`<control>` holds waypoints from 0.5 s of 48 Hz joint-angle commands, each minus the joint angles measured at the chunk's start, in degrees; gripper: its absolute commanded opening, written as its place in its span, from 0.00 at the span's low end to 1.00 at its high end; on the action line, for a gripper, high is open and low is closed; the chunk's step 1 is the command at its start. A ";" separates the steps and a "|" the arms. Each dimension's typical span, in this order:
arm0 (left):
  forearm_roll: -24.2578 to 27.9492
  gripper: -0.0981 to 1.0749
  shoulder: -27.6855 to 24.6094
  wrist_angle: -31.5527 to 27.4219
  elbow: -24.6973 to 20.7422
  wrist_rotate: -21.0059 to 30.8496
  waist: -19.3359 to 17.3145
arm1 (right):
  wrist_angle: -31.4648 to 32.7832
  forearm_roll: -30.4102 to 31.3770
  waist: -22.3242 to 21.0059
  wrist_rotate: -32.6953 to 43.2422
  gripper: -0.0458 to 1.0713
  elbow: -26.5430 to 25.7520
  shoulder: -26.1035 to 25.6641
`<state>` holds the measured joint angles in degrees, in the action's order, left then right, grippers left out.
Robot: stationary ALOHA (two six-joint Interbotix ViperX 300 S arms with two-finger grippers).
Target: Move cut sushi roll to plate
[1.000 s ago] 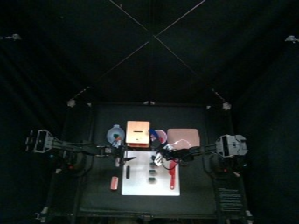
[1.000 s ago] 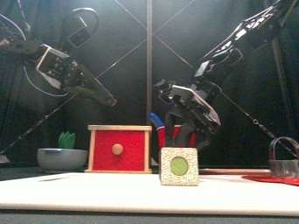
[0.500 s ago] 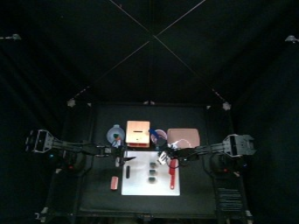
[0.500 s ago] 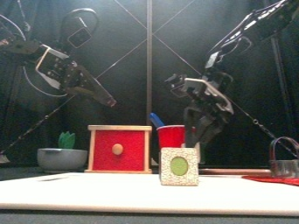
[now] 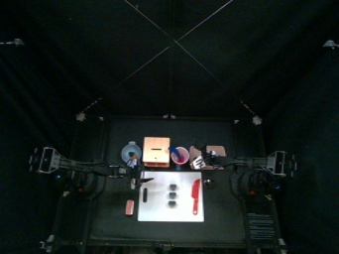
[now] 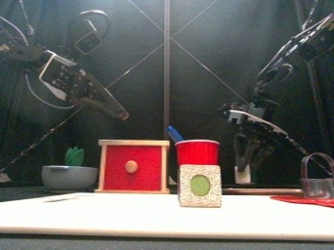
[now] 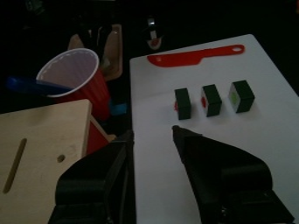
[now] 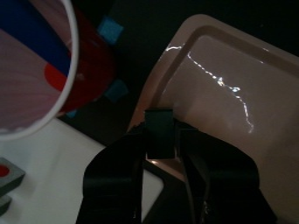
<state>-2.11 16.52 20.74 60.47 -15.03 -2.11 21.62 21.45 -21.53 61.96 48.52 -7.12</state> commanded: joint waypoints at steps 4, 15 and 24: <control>-0.09 0.77 0.18 0.44 -0.70 0.00 0.00 | -0.44 -0.35 -0.62 -0.09 0.82 -0.79 0.18; -0.26 0.76 0.09 0.44 -0.79 0.09 0.00 | 4.83 -0.26 3.52 -0.09 0.87 -1.67 -5.89; -0.26 0.77 -0.09 0.44 -1.14 0.09 0.09 | 10.63 -0.09 13.97 -0.88 0.87 -2.46 -11.95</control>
<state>-2.29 16.44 20.65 60.47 -15.03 -2.11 30.94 21.09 -11.43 61.17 47.46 -16.44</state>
